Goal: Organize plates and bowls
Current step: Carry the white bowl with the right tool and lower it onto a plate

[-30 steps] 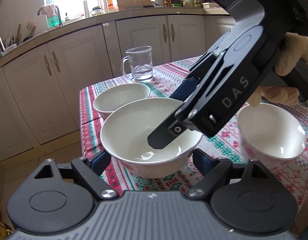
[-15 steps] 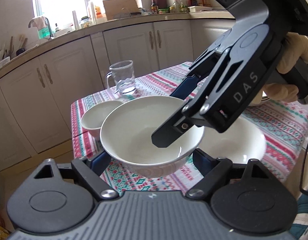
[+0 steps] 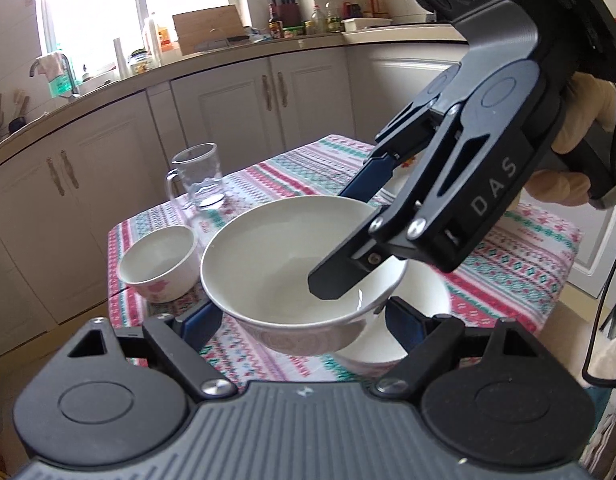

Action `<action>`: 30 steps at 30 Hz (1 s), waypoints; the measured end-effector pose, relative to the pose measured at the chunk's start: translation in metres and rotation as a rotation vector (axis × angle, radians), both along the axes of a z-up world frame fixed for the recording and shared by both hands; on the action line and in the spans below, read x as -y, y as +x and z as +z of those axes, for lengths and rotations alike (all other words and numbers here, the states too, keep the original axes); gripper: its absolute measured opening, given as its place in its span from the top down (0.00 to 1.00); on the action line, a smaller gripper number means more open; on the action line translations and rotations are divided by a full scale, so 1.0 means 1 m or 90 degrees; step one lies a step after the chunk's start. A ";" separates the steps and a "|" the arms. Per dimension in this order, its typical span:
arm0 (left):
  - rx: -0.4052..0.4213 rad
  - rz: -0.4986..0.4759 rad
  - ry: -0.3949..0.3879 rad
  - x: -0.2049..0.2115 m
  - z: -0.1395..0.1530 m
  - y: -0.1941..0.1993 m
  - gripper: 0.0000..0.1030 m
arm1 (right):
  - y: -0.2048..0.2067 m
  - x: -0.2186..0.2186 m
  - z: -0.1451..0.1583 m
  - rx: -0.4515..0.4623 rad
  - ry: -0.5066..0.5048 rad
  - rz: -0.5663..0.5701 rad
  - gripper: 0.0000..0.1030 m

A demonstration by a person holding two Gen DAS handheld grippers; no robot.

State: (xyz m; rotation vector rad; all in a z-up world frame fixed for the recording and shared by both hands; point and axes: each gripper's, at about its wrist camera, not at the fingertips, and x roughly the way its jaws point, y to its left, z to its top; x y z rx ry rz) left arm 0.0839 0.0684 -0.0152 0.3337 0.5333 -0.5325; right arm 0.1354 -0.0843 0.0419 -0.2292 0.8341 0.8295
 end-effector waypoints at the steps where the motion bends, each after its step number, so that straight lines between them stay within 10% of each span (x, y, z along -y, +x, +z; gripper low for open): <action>1: -0.001 -0.004 0.000 0.003 -0.001 -0.001 0.14 | -0.002 0.003 0.000 0.000 -0.001 -0.004 0.24; 30: -0.080 -0.038 -0.010 0.030 -0.025 0.009 0.15 | -0.005 0.038 -0.034 -0.044 -0.017 -0.046 0.24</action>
